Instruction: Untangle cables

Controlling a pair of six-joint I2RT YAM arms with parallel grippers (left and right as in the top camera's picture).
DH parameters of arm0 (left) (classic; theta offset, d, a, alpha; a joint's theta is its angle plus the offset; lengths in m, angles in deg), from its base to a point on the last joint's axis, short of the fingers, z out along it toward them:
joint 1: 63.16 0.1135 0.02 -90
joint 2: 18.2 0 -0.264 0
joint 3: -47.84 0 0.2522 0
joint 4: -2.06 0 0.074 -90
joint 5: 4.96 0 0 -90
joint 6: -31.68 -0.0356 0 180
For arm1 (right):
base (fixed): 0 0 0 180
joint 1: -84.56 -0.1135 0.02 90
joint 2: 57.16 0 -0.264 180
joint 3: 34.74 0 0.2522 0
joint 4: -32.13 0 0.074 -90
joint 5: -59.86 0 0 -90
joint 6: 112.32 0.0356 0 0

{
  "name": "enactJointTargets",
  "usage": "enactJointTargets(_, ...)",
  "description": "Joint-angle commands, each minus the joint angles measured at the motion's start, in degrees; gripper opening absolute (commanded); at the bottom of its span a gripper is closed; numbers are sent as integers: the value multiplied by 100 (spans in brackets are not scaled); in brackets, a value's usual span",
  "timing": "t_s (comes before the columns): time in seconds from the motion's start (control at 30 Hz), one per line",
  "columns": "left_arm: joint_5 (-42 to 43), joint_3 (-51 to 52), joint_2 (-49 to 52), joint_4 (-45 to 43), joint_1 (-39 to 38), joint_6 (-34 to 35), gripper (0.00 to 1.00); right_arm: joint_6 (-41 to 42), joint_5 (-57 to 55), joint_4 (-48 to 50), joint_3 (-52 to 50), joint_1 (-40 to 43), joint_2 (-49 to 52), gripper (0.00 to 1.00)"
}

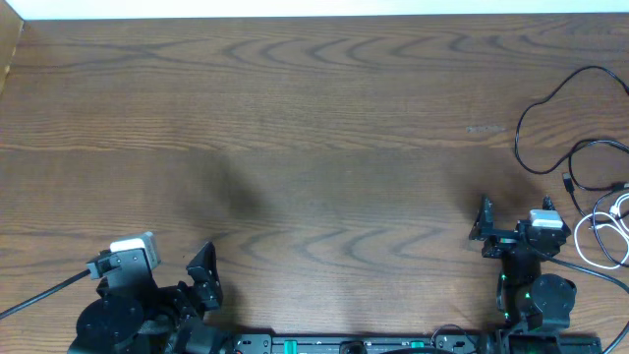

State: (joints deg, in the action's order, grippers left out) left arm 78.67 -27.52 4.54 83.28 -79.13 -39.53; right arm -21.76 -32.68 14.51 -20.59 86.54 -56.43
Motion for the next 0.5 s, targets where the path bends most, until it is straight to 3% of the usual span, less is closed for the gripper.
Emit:
enactJointTargets(0.0, -72, -33, 4, -4, 2, -70, 97, -85, -28, -20, -7, 28, -42, 99)
enactJointTargets(0.47, -101, 120, -4, -35, 286, -160, 97, -85, -28, -22, -7, 28, -42, 99)
